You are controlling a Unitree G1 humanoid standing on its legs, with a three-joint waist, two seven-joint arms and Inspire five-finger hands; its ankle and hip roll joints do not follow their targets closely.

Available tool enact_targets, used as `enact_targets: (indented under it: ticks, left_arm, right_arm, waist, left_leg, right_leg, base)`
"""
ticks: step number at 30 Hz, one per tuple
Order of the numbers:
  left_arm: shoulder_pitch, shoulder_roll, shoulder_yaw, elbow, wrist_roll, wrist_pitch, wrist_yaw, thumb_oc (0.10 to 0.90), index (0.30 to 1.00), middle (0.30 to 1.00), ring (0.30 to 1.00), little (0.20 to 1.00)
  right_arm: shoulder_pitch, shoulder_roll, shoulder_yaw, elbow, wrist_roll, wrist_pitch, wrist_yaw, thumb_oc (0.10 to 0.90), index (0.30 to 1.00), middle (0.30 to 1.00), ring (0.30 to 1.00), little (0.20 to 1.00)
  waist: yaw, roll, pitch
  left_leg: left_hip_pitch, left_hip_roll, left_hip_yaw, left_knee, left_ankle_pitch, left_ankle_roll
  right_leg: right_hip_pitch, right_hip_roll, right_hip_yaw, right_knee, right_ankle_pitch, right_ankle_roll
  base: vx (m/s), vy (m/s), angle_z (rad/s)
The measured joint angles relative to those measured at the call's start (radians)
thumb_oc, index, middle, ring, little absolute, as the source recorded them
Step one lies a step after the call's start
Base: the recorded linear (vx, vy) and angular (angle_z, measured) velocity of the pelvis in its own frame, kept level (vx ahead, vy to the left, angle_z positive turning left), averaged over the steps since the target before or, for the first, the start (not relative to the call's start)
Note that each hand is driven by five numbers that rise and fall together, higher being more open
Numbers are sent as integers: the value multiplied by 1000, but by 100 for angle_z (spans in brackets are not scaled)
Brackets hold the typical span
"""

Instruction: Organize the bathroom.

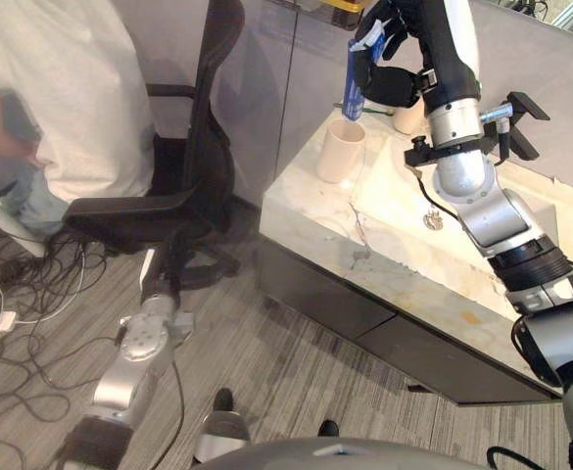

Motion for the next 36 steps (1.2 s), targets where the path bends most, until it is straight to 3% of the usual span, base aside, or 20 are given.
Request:
enact_targets:
  ticks: [9, 25, 36]
  left_arm:
    - [29, 0, 1, 0, 4, 0, -21, 800, 900, 900, 900, 900]
    - [49, 0, 5, 0, 8, -1, -23, 800, 900, 900, 900, 900]
    - [108, 0, 6, 3, 8, -1, -29, 800, 900, 900, 900, 900]
  right_arm:
    - [30, 2, 0, 8, -10, -35, -12, 400, 300, 300, 300, 300]
    - [125, 74, -2, 9, -10, -36, -12, 400, 300, 300, 300, 300]
    - [169, 80, -10, 9, -10, -37, -15, 400, 300, 300, 300, 300]
  waist:
    - [1, 1, 0]
    - [-14, 28, -10]
    - [-16, 28, -10]
  left_leg:
    - [0, -1, -9, 0, 2, 2]
    - [2, -1, -12, -1, -1, 5]
    - [0, -2, -20, -1, -1, 7]
  right_leg:
    - [6, -1, -8, 0, -2, -3]
    - [10, 0, -10, 0, -5, -3]
    - [14, -1, -18, 0, -8, -4]
  base:
    - [76, 2, 3]
    - [80, -15, 0]
    - [48, 6, 2]
